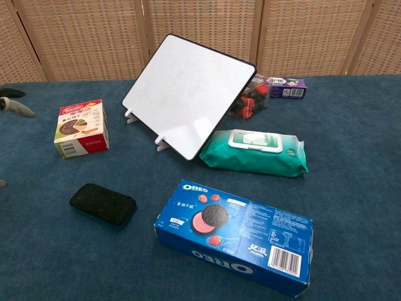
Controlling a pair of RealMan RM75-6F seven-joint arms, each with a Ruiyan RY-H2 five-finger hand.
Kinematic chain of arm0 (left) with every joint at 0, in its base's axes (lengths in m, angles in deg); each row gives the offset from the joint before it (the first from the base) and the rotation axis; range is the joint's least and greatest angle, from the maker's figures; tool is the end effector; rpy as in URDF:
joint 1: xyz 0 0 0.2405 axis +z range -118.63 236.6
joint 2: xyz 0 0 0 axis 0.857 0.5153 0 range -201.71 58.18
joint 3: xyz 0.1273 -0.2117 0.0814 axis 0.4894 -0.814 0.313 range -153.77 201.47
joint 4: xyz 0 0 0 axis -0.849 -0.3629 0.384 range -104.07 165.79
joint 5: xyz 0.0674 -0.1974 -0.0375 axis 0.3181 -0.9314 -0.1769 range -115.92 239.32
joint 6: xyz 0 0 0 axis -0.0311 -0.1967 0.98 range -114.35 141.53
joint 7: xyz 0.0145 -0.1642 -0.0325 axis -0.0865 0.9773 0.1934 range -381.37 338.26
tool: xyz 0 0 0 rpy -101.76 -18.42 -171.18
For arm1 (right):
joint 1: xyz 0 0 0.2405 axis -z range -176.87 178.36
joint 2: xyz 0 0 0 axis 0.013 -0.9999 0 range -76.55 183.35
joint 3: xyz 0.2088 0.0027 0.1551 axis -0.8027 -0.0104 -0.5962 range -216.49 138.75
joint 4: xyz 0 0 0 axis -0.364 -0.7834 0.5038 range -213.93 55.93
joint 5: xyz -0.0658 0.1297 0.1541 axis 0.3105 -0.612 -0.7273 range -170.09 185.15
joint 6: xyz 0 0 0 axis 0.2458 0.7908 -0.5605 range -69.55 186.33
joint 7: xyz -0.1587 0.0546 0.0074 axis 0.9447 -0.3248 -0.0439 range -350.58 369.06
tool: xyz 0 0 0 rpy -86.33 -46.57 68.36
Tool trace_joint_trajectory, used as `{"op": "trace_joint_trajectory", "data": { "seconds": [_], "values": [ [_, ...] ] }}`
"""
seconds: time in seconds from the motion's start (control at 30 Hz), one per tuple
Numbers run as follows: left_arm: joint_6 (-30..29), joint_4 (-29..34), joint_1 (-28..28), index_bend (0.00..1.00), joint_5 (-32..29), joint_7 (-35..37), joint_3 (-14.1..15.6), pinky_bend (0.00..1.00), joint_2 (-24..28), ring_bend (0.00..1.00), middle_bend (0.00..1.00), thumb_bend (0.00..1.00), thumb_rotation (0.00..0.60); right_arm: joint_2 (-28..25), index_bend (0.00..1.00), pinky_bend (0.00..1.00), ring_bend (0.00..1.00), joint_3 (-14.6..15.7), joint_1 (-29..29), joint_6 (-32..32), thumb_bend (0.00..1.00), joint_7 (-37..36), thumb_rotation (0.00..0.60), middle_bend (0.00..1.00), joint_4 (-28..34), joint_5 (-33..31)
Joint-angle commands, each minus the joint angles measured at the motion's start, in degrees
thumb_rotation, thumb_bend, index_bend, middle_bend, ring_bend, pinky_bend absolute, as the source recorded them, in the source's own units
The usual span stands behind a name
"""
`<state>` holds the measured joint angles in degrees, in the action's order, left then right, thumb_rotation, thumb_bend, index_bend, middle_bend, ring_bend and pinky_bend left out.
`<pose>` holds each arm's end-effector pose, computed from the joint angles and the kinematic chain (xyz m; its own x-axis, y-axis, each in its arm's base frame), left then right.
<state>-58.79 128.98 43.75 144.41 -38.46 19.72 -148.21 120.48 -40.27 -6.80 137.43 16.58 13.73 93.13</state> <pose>-0.2381 0.2487 0.0536 0.3970 0.1570 0.9043 0.9092 -0.2020 -0.3640 -0.3087 -0.2127 0.1211 0.4627 -0.1141 0.8791 -0.8865 -0.0632 0.4584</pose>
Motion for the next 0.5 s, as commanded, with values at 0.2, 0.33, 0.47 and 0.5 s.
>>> {"op": "trace_joint_trajectory", "data": {
  "seconds": [0.2,0.33,0.47,0.5],
  "values": [
    [7.3,1.9,-4.6,0.21,-3.8,-1.6,-1.1,0.0,-0.1,0.0,0.0,0.19,0.6,0.0,0.03,0.0,0.0,-0.4,0.2,0.7,0.05,-0.8,0.6,0.0,-0.1,-0.1],
    [8.9,2.6,-6.0,0.22,-6.0,-4.7,-1.2,0.0,-0.6,0.0,0.0,0.2,0.6,0.0,0.02,0.0,0.0,-0.5,0.3,0.9,0.04,-1.2,0.6,0.0,-0.2,-0.3],
    [11.1,1.7,-7.8,0.23,-8.7,-8.0,-1.2,0.0,-2.3,0.0,0.0,0.21,0.6,0.0,0.03,0.0,0.0,-0.6,0.4,1.2,0.05,-1.4,0.6,0.0,-0.1,-0.3],
    [11.7,1.7,-8.3,0.23,-9.7,-8.8,-1.2,0.0,-2.8,0.0,0.0,0.21,0.6,0.0,0.02,0.0,0.0,-0.7,0.5,1.3,0.04,-1.5,0.6,0.0,-0.1,-0.2]
  ]
}}
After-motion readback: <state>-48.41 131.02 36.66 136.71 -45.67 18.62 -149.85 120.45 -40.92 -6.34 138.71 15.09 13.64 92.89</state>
